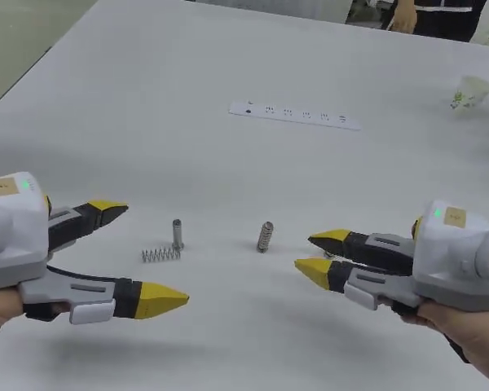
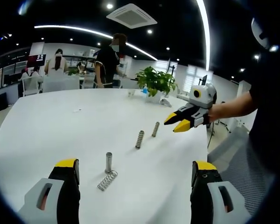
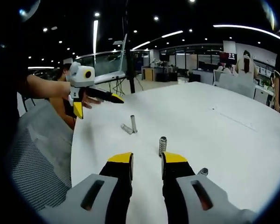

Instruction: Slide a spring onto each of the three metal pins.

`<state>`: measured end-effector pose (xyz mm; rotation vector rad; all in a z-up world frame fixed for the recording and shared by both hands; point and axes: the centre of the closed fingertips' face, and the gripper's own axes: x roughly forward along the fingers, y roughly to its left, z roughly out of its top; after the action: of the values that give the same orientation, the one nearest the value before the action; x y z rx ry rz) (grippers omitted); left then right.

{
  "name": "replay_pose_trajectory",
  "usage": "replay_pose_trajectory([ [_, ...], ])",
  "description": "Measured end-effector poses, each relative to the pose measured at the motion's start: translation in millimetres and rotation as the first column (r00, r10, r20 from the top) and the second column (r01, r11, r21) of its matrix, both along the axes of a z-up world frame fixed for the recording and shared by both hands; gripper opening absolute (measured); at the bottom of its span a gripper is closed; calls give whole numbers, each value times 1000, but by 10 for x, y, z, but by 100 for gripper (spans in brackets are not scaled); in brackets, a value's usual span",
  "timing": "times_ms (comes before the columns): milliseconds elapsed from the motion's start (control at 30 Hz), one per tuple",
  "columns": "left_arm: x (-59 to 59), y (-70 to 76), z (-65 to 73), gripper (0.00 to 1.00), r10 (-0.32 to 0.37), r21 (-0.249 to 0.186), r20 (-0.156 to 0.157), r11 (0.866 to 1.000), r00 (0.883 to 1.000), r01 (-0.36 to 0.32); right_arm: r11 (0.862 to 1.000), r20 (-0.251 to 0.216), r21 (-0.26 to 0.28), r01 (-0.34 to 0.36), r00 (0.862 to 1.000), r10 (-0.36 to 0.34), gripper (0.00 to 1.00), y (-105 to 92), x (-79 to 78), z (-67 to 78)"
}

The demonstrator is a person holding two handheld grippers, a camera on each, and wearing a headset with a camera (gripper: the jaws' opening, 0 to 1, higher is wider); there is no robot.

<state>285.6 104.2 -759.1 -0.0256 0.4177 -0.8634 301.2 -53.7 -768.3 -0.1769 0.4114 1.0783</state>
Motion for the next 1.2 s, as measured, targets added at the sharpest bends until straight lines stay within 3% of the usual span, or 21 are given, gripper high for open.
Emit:
replay_pose_trajectory([
  [767, -60, 13, -36, 98, 5, -5, -13, 1000, 1000, -5, 1000, -40, -19, 7, 999, -8, 22, -125, -181, -202],
  [1200, -104, 52, -79, 97, 14, -8, -25, 1000, 1000, -14, 999, -48, -30, -31, 998, 30, 22, 43, -185, -239],
])
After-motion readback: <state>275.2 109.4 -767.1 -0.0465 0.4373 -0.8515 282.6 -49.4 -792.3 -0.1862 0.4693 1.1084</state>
